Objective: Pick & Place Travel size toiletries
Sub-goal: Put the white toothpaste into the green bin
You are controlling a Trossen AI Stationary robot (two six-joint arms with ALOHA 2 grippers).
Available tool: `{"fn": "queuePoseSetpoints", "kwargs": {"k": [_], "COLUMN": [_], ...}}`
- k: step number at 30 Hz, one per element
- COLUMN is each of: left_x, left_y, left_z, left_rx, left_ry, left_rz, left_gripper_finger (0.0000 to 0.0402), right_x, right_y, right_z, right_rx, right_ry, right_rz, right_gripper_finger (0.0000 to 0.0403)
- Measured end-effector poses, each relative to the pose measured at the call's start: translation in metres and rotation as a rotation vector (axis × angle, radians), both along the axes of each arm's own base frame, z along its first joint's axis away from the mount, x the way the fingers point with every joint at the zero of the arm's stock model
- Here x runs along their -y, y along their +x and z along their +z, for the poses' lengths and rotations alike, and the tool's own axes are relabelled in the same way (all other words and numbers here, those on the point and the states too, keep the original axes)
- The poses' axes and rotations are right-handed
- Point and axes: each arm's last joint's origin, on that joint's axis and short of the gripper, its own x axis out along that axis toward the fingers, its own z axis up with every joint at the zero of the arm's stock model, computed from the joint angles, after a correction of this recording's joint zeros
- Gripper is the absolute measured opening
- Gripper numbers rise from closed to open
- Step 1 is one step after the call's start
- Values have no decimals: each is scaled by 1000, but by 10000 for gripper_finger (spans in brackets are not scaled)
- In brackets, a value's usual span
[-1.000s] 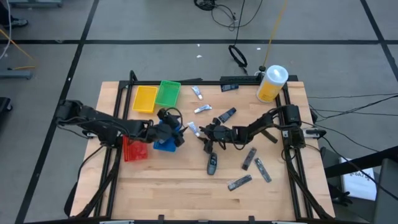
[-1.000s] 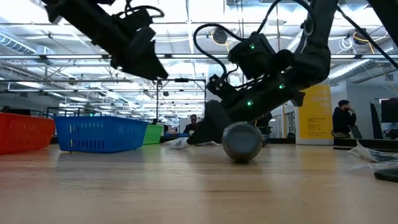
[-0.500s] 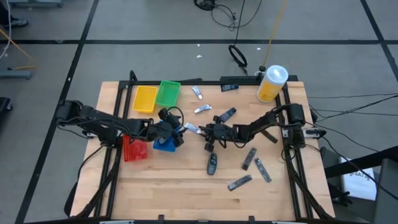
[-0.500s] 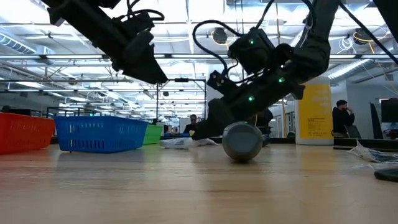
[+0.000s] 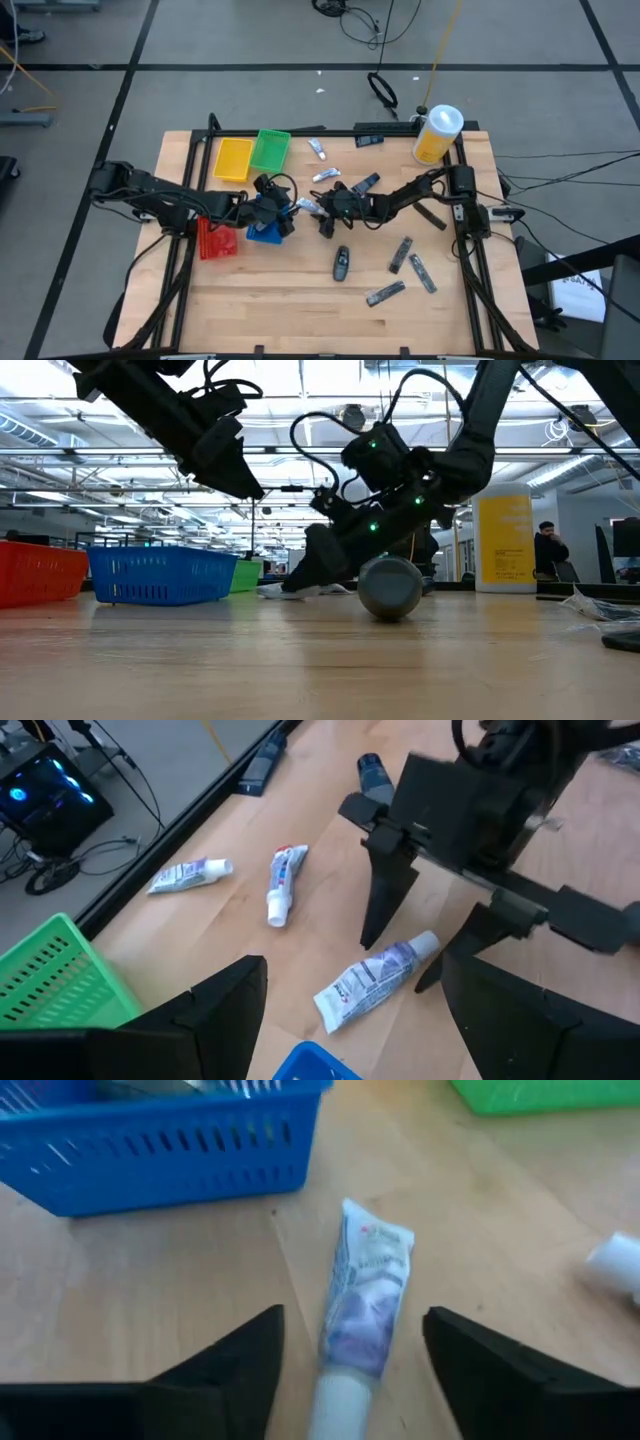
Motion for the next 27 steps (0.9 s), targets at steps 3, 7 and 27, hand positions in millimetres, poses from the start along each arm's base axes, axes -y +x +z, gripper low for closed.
{"fn": "queuePoseSetpoints", "kwargs": {"k": [3,7,27], "left_x": [0,0,23], "left_y": [0,-1,16], "left_z": [0,-1,-14], "left_rx": [-4,-9,-90], "left_ry": [-3,-13,220], "left_rz": [3,13,-244], "left_gripper_finger": [296,296,296], "right_x": [-1,-1,-16], "right_y": [-6,-8,-39], "right_z": [-1,0,51], "right_rx": [-44,-75,-130], "right_ry": [-22,-46,-50], "right_rz": [14,33,169], "right_gripper_finger": [154,72,62]}}
